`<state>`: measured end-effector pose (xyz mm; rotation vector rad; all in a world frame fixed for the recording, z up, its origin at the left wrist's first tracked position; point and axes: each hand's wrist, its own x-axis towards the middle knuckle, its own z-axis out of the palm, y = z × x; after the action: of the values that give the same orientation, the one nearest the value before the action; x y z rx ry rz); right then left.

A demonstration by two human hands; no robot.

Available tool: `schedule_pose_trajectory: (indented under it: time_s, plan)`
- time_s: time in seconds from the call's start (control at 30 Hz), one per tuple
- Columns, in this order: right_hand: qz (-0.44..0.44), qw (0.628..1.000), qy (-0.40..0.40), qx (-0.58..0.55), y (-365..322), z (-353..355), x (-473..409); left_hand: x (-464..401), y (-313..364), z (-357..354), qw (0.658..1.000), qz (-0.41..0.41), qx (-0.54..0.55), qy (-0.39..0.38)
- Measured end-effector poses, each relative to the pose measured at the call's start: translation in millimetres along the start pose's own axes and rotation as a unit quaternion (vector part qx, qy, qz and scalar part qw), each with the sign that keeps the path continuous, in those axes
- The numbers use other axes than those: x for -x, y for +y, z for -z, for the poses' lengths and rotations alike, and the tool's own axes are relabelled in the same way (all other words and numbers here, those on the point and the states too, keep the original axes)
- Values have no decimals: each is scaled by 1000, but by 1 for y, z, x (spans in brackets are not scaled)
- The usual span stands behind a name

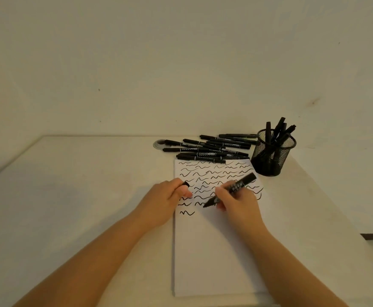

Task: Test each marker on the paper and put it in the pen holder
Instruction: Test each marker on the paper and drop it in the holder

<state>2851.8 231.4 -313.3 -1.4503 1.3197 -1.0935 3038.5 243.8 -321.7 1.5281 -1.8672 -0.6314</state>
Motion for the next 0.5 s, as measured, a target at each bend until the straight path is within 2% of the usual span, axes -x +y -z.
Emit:
schedule_pose_trajectory:
  time_s: [0.1,0.3,0.5]
  plan:
    - [18,1000,12,1,8,-1,1,-1,-9,-4,1000,-3,14,8]
    - [52,994,-56,81,8,-6,4,1,-11,-5,1000,-17,17,11]
    - [58,994,-16,91,11,-2,4,3,-10,-5,999,-10,32,17]
